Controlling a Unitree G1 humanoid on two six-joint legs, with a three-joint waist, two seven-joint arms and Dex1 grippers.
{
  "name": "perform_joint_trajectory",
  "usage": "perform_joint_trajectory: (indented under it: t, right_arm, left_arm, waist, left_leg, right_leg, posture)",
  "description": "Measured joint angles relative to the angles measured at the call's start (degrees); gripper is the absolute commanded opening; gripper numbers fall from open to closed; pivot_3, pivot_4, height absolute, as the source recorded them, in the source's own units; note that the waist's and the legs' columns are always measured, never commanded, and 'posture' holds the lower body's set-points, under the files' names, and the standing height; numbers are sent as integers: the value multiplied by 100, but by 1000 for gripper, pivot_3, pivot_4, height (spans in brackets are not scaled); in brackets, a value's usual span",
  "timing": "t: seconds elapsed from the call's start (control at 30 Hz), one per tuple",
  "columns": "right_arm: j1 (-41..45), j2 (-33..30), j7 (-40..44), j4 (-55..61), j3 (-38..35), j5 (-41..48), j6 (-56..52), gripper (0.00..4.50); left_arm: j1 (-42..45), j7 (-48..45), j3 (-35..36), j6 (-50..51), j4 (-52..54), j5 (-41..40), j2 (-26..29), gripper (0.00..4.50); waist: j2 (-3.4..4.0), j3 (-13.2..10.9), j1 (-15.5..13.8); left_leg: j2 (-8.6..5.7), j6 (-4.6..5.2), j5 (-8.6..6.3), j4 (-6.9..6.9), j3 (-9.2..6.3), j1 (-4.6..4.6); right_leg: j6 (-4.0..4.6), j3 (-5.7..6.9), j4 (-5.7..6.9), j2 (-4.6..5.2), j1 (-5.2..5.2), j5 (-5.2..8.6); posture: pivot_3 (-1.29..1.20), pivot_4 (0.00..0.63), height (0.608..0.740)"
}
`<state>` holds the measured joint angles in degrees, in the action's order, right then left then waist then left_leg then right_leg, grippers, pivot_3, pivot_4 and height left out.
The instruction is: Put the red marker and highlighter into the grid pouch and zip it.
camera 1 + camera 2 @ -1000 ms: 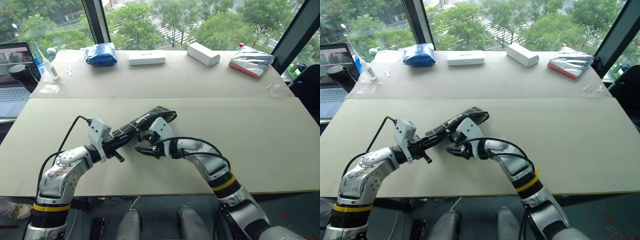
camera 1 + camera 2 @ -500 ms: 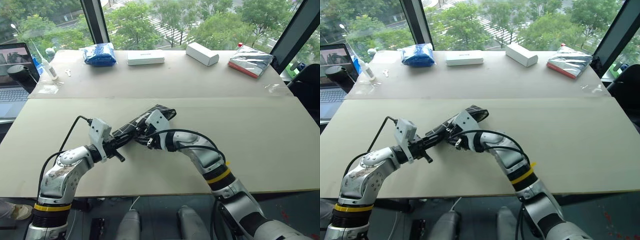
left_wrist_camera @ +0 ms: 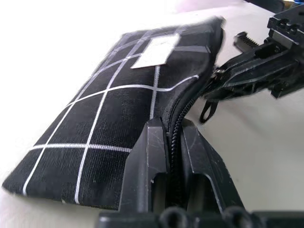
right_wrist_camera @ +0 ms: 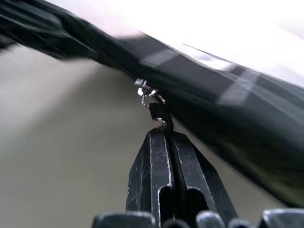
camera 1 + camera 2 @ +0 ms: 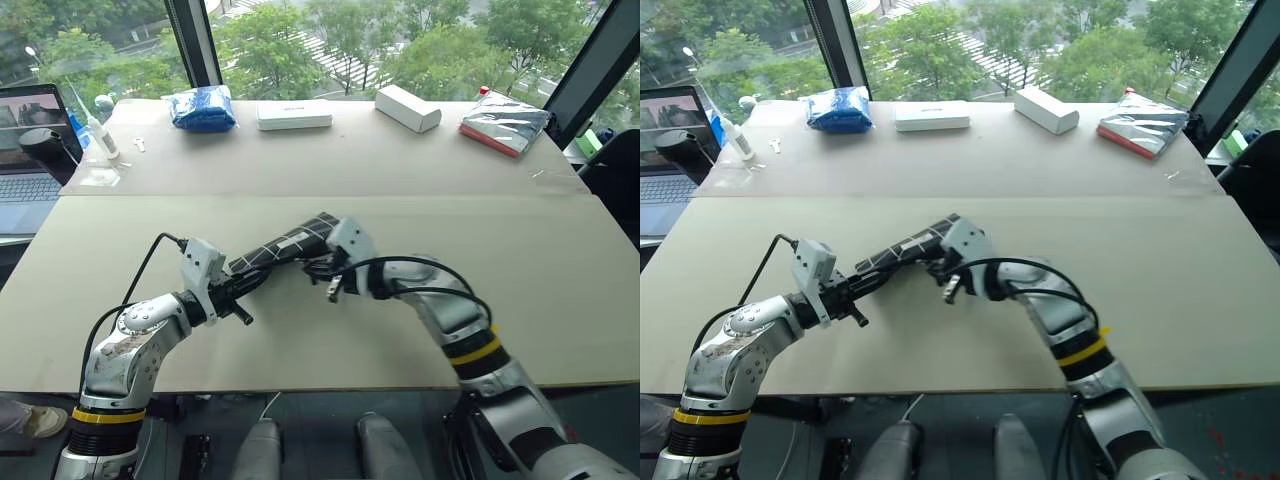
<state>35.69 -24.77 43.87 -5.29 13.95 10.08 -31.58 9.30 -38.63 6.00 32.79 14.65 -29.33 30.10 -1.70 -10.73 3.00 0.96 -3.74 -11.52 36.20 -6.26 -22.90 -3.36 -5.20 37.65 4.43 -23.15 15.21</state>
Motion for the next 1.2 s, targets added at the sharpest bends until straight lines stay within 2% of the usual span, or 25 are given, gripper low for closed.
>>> perform_joint_trajectory:
  t: [0.07,0.2,0.3,0.53,0.6,0.7,0.83,0.93,1.2]
  right_arm:
    - [-1,-298,-37,-275,-262,-34,83,45]
    - [82,-358,5,-680,-323,-16,395,45]
    - [26,-379,192,-645,-385,52,392,882]
    - [-288,-161,628,-426,-518,555,85,3276]
    - [-321,-251,838,-372,-664,825,-122,3276]
    - [-644,-775,1385,-57,-876,1152,-180,3276]
    - [-1173,-1460,1829,153,-1238,1188,3,3276]
    - [-1699,-1878,2223,362,-1790,1411,339,3276]
    - [-2067,-2211,2349,416,-2842,1866,396,3276]
  left_arm:
    - [-70,2,-3,0,28,-5,-2,0]
    - [-40,-2,-64,0,89,-27,-59,0]
    - [-21,32,-33,-1,65,-15,-59,0]
    - [92,65,-19,-14,11,17,-65,0]
    - [118,18,-47,-33,4,33,-54,0]
    - [147,-58,-84,-135,-48,131,21,0]
    - [209,-284,-120,-317,-133,268,241,0]
    - [240,-744,-331,-760,-213,512,507,0]
    - [628,-1952,-998,-2225,-822,1104,673,0]
  waist:
    - [0,0,3]
    - [0,0,98]
    - [0,0,94]
    - [0,0,80]
    - [0,-1,50]
    - [0,0,-24]
    - [0,-1,-53]
    - [1,-1,-55]
    - [1,-1,-49]
  left_leg:
    - [2,0,0,-2,0,2]
    - [6,1,0,-14,0,6]
    - [3,1,0,-14,0,0]
    - [1,0,0,-8,0,1]
    - [0,0,0,-7,0,-1]
    - [0,1,-1,-8,0,-4]
    - [0,1,-1,-8,1,-3]
    - [0,1,-1,-8,3,-3]
    - [0,1,0,-6,6,1]
  right_leg:
    - [0,0,1,-3,-2,0]
    - [0,-2,1,-6,-3,0]
    - [0,-1,-7,-2,-3,0]
    - [0,0,-3,-1,1,0]
    - [0,0,-6,0,2,0]
    - [-1,1,-16,0,2,0]
    - [-2,1,-13,-1,2,1]
    - [-3,0,-14,0,3,2]
    - [-3,-2,-16,-1,9,2]
  posture:
    - [0,150,740]
    - [0,150,740]
    - [0,150,740]
    - [0,150,740]
    - [0,150,740]
    - [0,150,740]
    - [0,150,740]
    - [0,150,740]
    - [0,150,740]
